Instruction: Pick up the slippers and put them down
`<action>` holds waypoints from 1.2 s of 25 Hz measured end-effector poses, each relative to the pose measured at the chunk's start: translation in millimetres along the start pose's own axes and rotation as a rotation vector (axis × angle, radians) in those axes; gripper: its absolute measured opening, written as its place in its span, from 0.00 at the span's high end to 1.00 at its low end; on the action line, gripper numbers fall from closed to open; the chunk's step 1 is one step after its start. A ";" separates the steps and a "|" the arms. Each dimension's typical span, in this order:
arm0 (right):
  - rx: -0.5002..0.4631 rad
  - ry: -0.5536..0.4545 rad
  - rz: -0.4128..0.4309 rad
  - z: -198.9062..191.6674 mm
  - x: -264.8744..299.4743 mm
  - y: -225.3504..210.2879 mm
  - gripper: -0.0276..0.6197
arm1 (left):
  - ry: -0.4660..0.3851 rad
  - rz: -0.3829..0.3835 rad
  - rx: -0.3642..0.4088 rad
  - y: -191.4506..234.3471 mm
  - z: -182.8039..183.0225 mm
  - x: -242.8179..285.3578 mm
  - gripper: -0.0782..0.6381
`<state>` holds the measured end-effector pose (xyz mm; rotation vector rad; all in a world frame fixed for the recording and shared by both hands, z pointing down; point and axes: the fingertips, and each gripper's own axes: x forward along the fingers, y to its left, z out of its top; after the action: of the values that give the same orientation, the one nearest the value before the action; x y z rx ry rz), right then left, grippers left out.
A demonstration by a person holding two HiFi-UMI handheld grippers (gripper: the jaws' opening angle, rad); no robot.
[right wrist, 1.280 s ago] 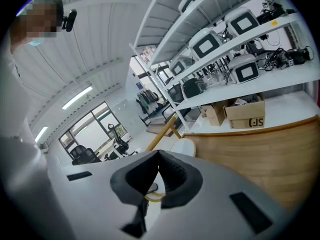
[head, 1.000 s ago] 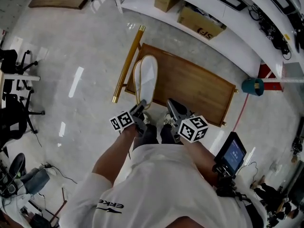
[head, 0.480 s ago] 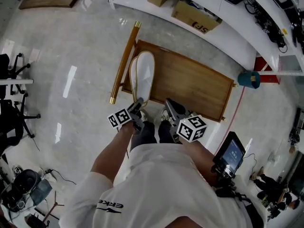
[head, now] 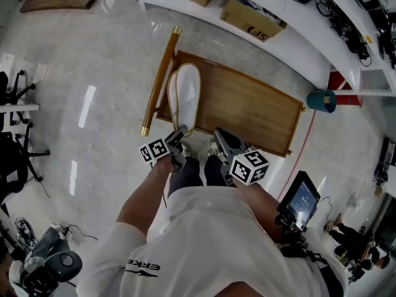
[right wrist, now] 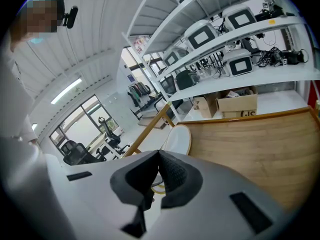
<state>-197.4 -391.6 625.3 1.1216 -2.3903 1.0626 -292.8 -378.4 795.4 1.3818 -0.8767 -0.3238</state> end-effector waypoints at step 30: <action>-0.026 -0.034 0.016 20.2 2.5 6.9 0.95 | -0.031 -0.090 0.162 -43.7 1.2 -45.1 0.61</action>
<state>-203.4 -404.8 609.3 1.1220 -2.4365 1.0230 -310.8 -358.0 738.8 1.5732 -0.8839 -0.3496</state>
